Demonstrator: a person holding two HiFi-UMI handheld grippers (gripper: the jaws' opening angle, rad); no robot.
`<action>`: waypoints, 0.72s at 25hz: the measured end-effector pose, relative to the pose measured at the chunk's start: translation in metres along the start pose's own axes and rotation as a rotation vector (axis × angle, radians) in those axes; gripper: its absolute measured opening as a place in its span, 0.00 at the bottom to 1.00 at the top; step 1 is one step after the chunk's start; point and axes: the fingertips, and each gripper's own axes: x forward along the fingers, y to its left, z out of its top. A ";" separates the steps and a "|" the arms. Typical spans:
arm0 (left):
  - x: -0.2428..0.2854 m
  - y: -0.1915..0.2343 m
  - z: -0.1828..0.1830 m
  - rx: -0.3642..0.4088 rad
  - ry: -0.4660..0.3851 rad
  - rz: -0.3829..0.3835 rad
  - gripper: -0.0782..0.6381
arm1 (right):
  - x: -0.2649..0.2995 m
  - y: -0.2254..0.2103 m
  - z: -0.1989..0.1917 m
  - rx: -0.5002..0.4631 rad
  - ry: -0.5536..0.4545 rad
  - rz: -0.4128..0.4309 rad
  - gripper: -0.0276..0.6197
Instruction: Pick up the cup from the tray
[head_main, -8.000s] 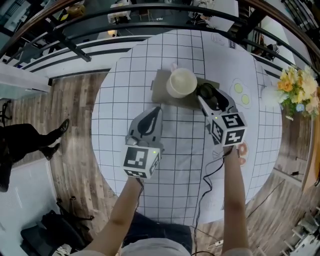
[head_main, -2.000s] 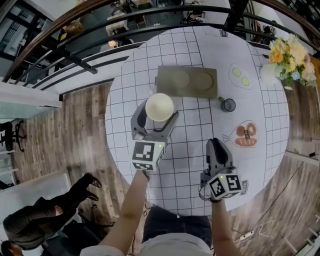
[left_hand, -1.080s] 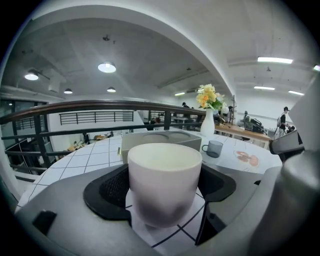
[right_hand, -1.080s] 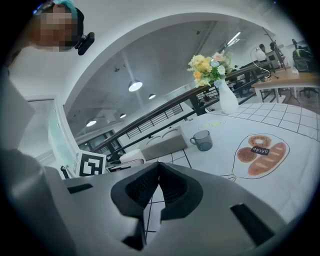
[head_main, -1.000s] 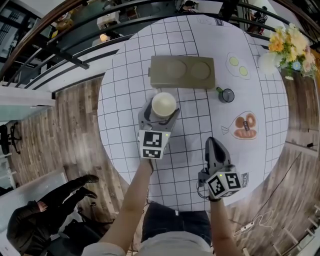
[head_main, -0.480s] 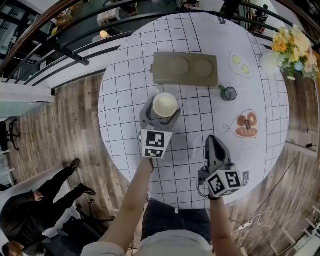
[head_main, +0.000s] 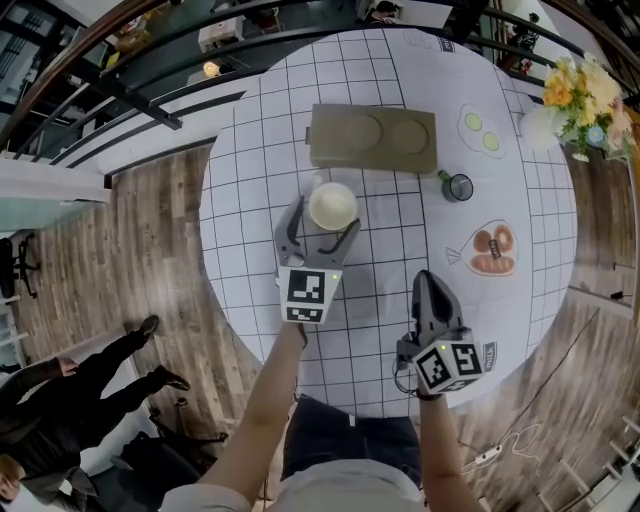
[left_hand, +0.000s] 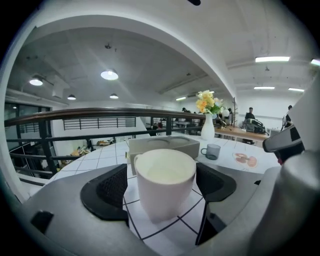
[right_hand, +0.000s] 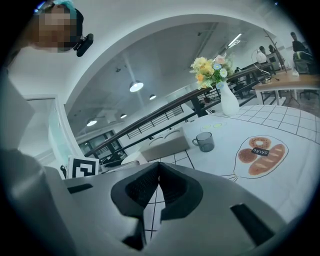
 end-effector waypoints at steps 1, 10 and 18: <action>-0.010 0.003 0.006 -0.014 -0.020 0.016 0.70 | -0.001 0.001 0.002 -0.004 -0.005 0.001 0.06; -0.102 -0.023 0.083 -0.208 -0.228 0.019 0.12 | -0.010 0.019 0.040 -0.044 -0.100 0.008 0.06; -0.098 -0.077 0.115 -0.155 -0.231 -0.076 0.12 | -0.025 0.036 0.066 -0.128 -0.147 -0.021 0.05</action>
